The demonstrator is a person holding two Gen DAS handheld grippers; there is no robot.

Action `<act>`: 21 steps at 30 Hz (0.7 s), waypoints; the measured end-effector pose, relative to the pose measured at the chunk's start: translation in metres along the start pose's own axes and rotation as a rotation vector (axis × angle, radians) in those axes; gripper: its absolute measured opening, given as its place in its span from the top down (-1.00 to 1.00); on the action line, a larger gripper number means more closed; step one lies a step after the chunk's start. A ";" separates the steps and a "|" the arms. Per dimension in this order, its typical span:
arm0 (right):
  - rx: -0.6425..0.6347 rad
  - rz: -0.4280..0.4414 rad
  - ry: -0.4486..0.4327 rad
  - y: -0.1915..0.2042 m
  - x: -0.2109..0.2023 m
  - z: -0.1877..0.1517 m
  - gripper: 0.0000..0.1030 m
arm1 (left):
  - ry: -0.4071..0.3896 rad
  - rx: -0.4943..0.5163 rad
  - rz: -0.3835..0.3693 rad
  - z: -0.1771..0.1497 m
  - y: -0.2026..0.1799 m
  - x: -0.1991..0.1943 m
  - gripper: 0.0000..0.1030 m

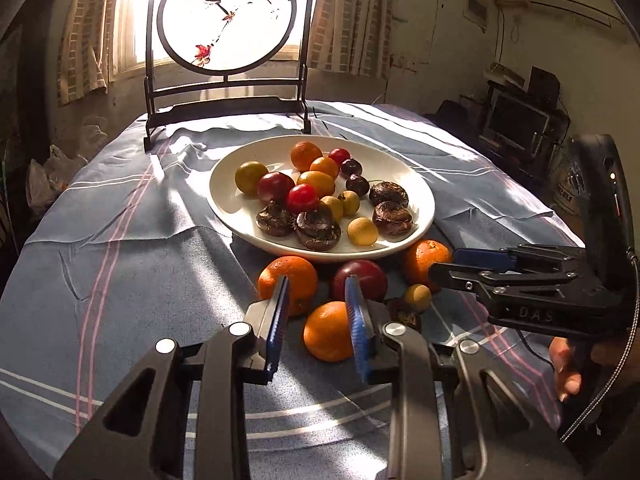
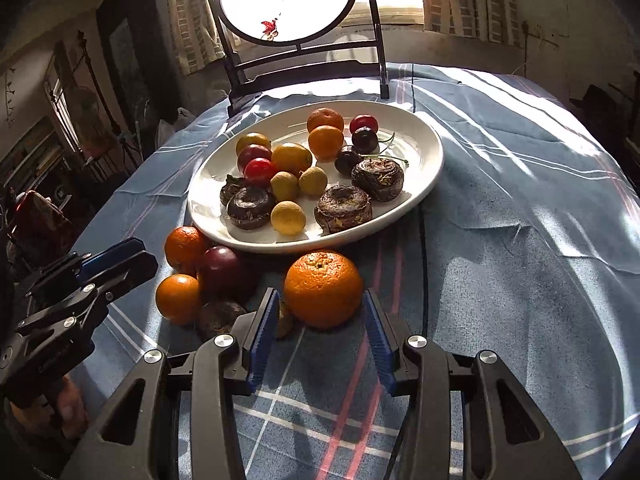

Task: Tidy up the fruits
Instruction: 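Grasp an orange with the left tool while the right tool grasps a tangerine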

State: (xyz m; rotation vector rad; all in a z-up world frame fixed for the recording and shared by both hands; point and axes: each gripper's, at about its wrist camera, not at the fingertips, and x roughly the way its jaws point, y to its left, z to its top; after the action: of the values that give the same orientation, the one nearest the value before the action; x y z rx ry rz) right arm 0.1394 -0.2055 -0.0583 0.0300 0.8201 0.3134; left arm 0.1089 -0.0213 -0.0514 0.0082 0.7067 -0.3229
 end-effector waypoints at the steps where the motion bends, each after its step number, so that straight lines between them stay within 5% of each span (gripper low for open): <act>1: -0.002 -0.012 -0.001 0.000 0.001 0.002 0.13 | 0.034 -0.004 -0.010 -0.001 0.001 0.003 0.45; 8: 0.073 0.035 -0.014 -0.016 0.000 0.001 0.11 | 0.183 -0.017 -0.026 -0.011 0.000 0.023 -0.23; 12: 0.069 0.031 -0.024 -0.015 -0.003 0.000 0.11 | 0.238 0.036 -0.006 -0.009 -0.010 0.035 -0.30; 14: 0.058 0.026 -0.029 -0.013 -0.004 0.001 0.11 | 0.235 0.037 -0.011 -0.008 -0.010 0.036 -0.27; 15: 0.056 0.026 -0.031 -0.013 -0.004 0.001 0.11 | 0.228 0.033 -0.020 -0.008 -0.009 0.035 0.15; 16: 0.056 0.029 -0.033 -0.013 -0.005 0.000 0.11 | 0.235 0.033 -0.031 -0.009 -0.009 0.036 0.28; 21: 0.046 0.023 -0.031 -0.014 -0.005 0.001 0.11 | 0.151 0.023 -0.043 -0.011 -0.008 0.019 0.29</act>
State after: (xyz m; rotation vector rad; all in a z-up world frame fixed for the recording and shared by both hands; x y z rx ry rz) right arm 0.1408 -0.2204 -0.0558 0.0876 0.7970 0.3152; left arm 0.1133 -0.0331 -0.0706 0.0401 0.8538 -0.3745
